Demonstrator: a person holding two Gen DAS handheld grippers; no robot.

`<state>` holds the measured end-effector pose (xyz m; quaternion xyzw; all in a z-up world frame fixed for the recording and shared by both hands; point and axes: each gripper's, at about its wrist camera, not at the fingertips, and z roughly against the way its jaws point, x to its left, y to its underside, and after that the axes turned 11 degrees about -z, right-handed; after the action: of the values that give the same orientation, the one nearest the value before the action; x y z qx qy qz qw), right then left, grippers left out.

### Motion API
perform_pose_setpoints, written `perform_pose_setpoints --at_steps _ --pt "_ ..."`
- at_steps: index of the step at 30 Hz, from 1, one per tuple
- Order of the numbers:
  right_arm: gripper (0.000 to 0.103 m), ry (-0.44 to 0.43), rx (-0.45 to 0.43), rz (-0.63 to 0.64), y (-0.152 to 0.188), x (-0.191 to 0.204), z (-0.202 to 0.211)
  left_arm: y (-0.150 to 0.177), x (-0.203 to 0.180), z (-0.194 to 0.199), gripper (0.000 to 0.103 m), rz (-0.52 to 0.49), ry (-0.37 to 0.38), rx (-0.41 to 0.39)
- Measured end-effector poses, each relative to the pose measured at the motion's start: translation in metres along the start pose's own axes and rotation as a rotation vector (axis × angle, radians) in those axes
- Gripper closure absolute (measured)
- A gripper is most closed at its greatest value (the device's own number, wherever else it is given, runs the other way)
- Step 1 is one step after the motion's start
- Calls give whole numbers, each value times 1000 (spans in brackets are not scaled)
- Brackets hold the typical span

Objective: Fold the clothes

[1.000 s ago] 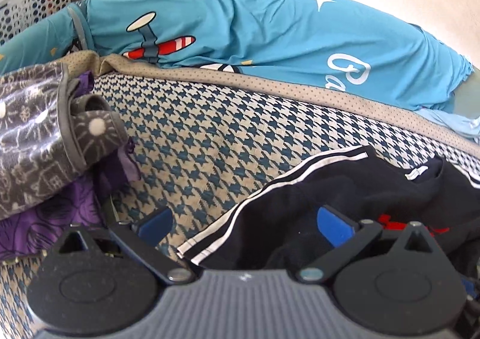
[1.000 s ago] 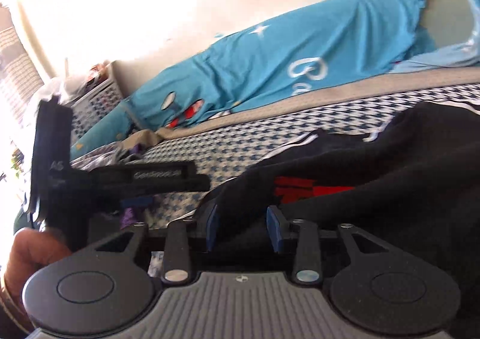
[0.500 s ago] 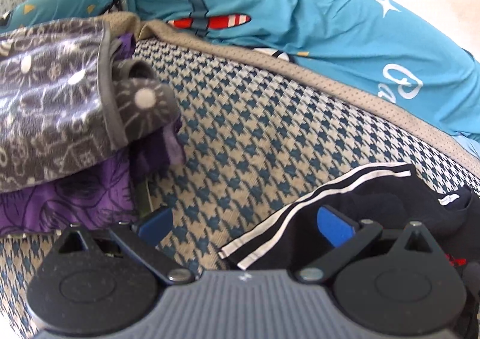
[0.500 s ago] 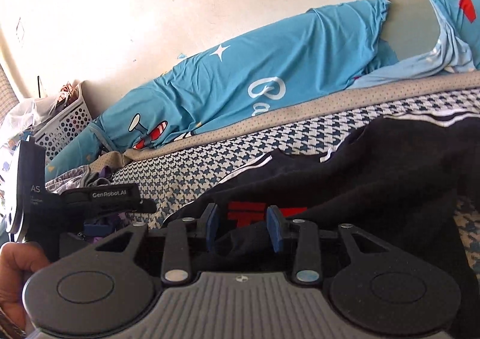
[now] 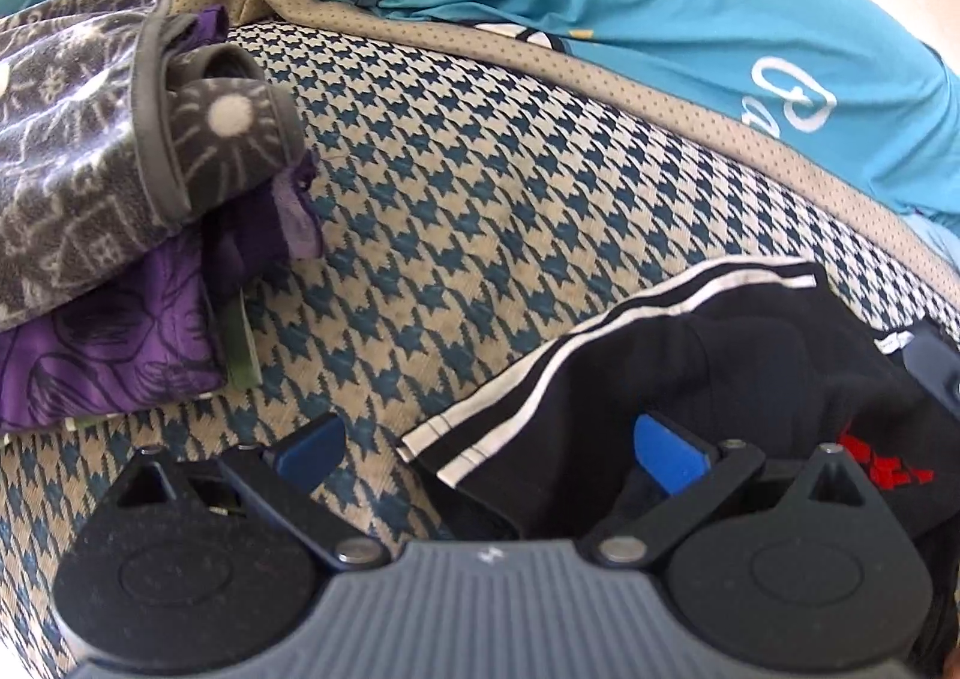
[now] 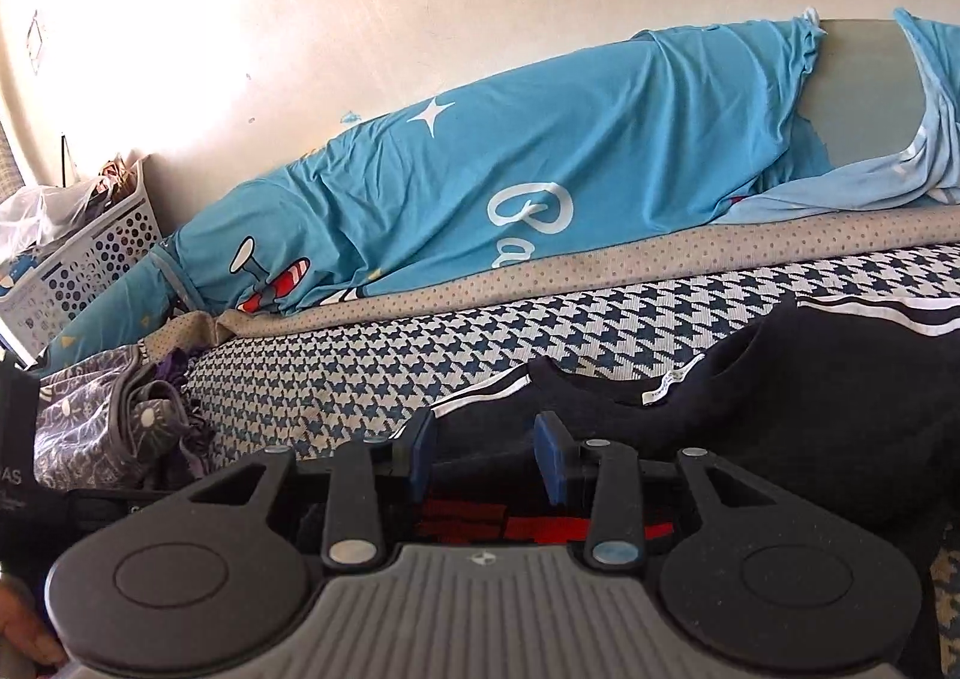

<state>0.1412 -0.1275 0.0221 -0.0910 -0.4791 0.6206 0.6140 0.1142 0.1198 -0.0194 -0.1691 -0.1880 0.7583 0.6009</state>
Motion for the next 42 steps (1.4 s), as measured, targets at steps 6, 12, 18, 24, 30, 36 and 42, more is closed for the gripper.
perform_pose_setpoints --at_steps 6,12,18,24,30,36,42 --pt "54 2 10 47 -7 2 -31 2 2 -5 0 1 -2 17" --pt "53 60 60 50 -14 -8 -69 3 0 -9 0 -14 1 39" --pt "50 81 85 122 -19 -2 -93 3 0 -9 0 -25 -6 44" --pt "44 144 117 265 -10 12 -112 3 -3 -12 0 -59 -30 42" --pt "80 151 113 320 -11 16 -116 5 -10 -14 10 -92 -63 12" --pt "93 101 81 269 -24 18 -115 2 -11 -14 27 -98 -102 -28" --pt "94 31 -30 190 -44 22 -106 -6 -19 -17 34 -132 -168 -76"
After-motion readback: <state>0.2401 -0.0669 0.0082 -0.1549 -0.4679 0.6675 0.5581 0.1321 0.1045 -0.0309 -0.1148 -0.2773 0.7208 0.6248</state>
